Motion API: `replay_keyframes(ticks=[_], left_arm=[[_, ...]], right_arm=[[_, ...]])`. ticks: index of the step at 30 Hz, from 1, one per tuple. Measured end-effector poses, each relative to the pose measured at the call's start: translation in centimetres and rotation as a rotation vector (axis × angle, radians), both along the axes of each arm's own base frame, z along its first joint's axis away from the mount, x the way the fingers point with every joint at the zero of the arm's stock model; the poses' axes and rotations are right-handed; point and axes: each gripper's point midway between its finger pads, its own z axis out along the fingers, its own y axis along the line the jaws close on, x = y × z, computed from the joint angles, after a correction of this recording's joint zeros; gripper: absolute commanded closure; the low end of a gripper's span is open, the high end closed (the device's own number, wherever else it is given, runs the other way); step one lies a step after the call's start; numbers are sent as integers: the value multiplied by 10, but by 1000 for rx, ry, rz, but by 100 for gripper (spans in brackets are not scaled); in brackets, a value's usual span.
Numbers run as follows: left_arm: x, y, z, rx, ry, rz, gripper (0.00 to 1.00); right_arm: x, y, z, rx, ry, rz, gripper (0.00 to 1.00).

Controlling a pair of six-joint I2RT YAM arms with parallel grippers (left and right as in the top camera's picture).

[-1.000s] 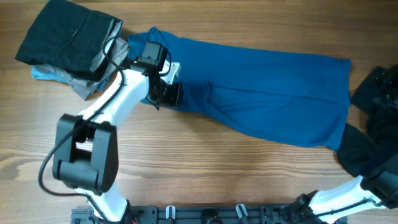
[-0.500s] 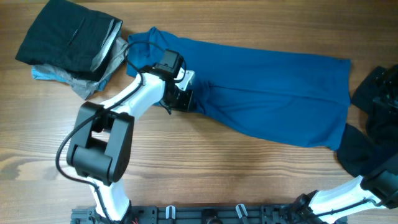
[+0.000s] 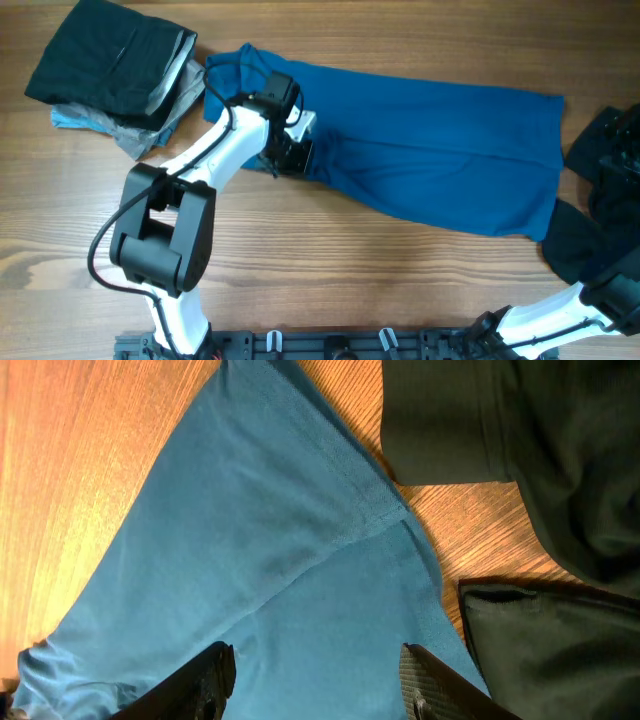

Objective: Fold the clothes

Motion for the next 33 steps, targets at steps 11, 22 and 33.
replay_keyframes(ticks=[11, 22, 33], left_arm=[[12, -10, 50, -30, -65, -1, 74], [58, 17, 29, 114, -213, 71, 96], [80, -1, -27, 55, -199, 69, 96]], right_arm=[[0, 0, 0, 0, 0, 0, 43], [0, 0, 0, 0, 0, 0, 43], [1, -1, 0, -3, -3, 0, 43]])
